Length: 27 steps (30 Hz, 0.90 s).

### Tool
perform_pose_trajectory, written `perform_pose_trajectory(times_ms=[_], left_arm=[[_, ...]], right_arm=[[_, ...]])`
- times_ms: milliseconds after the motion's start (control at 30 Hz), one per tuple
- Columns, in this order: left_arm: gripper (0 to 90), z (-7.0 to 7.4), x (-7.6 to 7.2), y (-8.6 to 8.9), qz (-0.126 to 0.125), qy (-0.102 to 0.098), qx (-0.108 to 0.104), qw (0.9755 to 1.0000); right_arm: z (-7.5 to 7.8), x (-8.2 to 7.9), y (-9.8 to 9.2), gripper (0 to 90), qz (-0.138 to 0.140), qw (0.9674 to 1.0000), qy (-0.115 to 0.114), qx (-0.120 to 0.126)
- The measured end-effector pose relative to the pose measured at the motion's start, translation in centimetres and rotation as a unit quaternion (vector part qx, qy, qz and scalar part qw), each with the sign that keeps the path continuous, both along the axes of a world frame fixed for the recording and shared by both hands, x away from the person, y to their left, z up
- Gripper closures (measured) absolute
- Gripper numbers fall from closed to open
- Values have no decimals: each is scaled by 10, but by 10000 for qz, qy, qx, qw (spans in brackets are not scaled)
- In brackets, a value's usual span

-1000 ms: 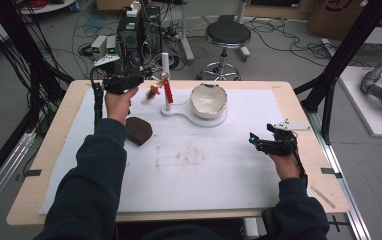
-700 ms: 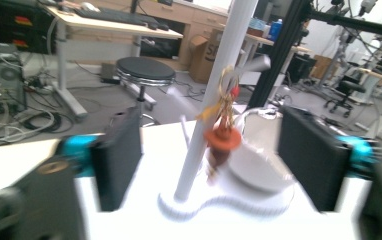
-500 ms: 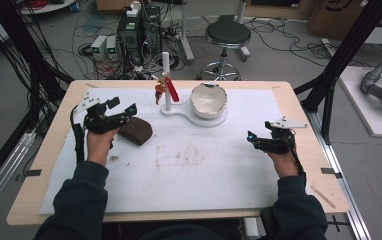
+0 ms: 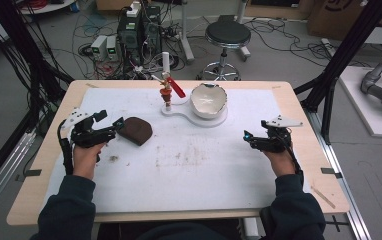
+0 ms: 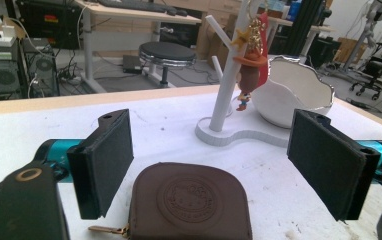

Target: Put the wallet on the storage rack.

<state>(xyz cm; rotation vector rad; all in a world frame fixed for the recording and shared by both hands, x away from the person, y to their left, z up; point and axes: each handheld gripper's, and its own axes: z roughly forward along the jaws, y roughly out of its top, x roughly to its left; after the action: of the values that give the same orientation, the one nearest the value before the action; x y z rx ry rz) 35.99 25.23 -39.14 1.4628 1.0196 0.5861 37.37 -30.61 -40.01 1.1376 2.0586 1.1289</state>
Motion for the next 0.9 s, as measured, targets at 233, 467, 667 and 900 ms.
perform_pose_trajectory(times_ms=[233, 467, 667, 900], left_arm=[[182, -3, 2, 5, 179, 202, -37, 9996], [193, -3, 15, 12, 238, 363, -11, 9991], [241, -8, 44, 15, 128, 881, 142, 9959], [306, -34, 73, 10, -40, 1795, 249, 9834]], right_arm=[[-1, 0, 4, 201, 54, 10000, 35, -52], [0, -2, 4, 201, 94, 9999, 56, -5], [-1, -2, 8, 201, 233, 9997, 73, 3], [-3, 1, 9, 201, 310, 9994, 156, 1]])
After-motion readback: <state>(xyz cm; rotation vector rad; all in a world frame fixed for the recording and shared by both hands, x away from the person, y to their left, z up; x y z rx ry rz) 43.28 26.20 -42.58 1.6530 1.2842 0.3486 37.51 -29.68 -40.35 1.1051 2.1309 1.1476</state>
